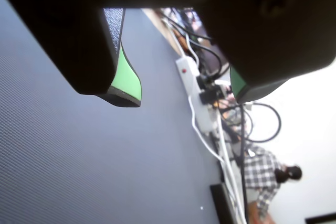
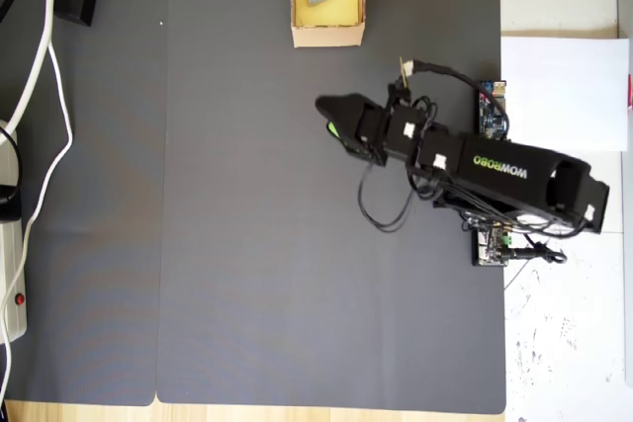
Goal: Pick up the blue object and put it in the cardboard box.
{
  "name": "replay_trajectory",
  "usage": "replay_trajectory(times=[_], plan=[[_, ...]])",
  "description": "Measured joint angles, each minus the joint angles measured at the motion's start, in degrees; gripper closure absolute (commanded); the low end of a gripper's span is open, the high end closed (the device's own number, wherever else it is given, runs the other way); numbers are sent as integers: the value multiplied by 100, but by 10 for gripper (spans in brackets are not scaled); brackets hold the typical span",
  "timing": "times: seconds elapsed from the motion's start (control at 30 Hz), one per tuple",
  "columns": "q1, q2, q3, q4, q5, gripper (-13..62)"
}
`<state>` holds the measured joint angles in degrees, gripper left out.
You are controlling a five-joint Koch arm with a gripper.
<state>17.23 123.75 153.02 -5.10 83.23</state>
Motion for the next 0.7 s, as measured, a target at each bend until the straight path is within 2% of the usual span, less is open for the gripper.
replay_trajectory(times=[0.2, 0.43, 0.7], plan=[[-633, 624, 826, -62, 9, 155], [-1178, 650, 1942, -237, 0, 151], [-1485, 650, 2347, -686, 0, 151]])
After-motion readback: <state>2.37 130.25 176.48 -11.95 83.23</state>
